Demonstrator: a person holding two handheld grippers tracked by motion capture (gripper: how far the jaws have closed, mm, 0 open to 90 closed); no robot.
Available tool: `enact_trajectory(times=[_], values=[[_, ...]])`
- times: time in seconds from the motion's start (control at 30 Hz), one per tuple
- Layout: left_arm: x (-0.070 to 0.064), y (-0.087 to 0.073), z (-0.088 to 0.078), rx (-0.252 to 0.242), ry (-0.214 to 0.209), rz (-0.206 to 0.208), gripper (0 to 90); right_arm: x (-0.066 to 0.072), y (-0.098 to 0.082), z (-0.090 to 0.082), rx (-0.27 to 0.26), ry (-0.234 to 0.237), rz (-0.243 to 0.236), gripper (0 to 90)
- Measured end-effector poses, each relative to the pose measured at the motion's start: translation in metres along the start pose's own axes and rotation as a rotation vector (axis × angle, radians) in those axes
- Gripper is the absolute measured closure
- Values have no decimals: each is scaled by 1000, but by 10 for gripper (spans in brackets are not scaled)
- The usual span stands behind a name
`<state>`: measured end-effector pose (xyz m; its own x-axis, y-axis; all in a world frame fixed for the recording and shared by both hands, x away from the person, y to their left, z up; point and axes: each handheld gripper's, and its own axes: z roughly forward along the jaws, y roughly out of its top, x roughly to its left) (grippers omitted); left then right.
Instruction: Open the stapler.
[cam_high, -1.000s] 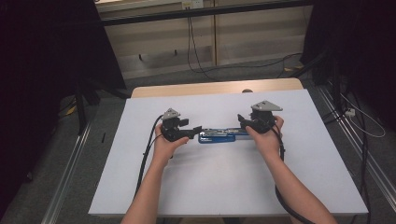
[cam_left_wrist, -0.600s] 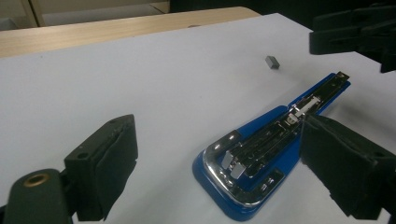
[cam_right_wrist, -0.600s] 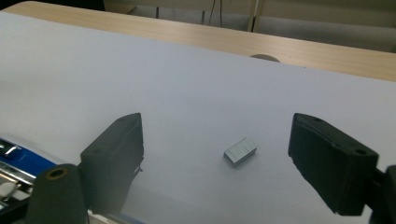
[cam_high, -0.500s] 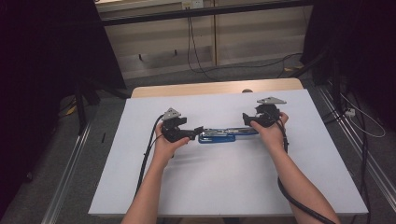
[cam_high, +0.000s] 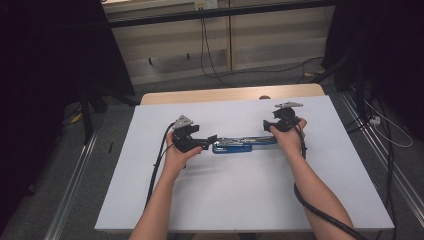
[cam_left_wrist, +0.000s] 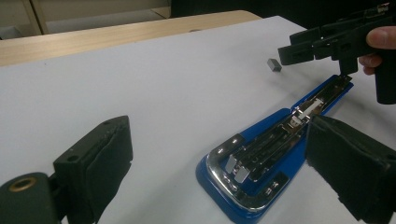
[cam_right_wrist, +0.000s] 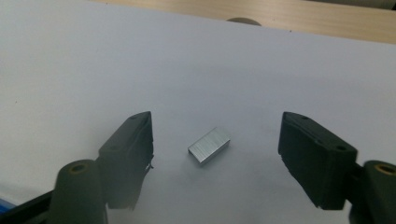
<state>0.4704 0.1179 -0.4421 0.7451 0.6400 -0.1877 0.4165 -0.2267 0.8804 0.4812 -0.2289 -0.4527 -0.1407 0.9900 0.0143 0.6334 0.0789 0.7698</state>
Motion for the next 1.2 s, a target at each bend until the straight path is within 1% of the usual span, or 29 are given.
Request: enact_trajectory(times=[0.03, 0.07, 0.1, 0.13, 0.2, 0.23, 0.3, 0.37, 0.4, 0.47, 0.57, 0.63, 0.7, 0.8, 0.87, 0.9, 0.93, 0.97, 1.0, 1.07, 1.17, 1.2], values=[[0, 0, 0, 1, 1, -1, 82, 0, 1, 1, 4, 1, -3, 309], [0, 0, 0, 1, 2, -1, 82, 0, 2, 0, -2, 6, -2, 364], [0, 0, 0, -2, 1, -2, 82, 0, 4, 0, -2, 3, -10, 384], [0, 0, 0, -2, 1, -2, 82, 0, 5, 0, 1, -3, -17, 367], [0, -1, 1, 0, 1, -4, 82, 0, 7, 1, 5, 1, -15, 371], [1, -1, 1, 5, 3, -2, 82, 0, 8, 1, 6, -6, -19, 380], [1, -1, 1, 8, 2, -3, 82, 0, 7, 4, 18, -7, -26, 427], [1, -1, 1, 8, 2, -7, 82, -1, 7, 7, 24, -13, -23, 438], [1, -1, 1, 7, 2, -9, 82, 0, 7, 8, 29, -12, -21, 453], [1, -2, 2, 10, 3, -5, 82, 0, 6, 10, 37, -13, -32, 480], [2, -2, 2, 20, 5, -6, 82, 0, 5, 13, 53, -8, -29, 524], [3, -3, 2, 26, 6, -1, 82, 1, 4, 15, 59, -9, -33, 531], [3, -3, 2, 28, 7, -2, 82, 0, 3, 16, 68, -21, -33, 532], [3, -3, 3, 27, 5, -6, 82, -2, 2, 16, 80, -16, -19, 541], [3, -3, 3, 25, 7, -8, 82, -4, 1, 17, 82, -10, -19, 551], [3, -3, 3, 23, 6, -9, 82, -4, 1, 17, 86, -8, -17, 568], [3, -3, 3, 23, 6, -8, 83, -4, 1, 17, 85, -5, -17, 605], [4, -3, 2, 25, 8, -6, 83, -5, 1, 17, 82, -4, -27, 628], [4, -3, 2, 26, 11, -4, 83, -5, 0, 15, 88, -8, -27, 643], [4, -3, 2, 25, 9, -4, 82, -7, -1, 14, 89, 2, -25, 715], [4, -2, 1, 30, 12, 1, 82, -11, -2, 12, 87, 18, -19, 773], [3, -2, 0, 28, 13, 1, 83, -12, -3, 12, 84, 22, -27, 784]])
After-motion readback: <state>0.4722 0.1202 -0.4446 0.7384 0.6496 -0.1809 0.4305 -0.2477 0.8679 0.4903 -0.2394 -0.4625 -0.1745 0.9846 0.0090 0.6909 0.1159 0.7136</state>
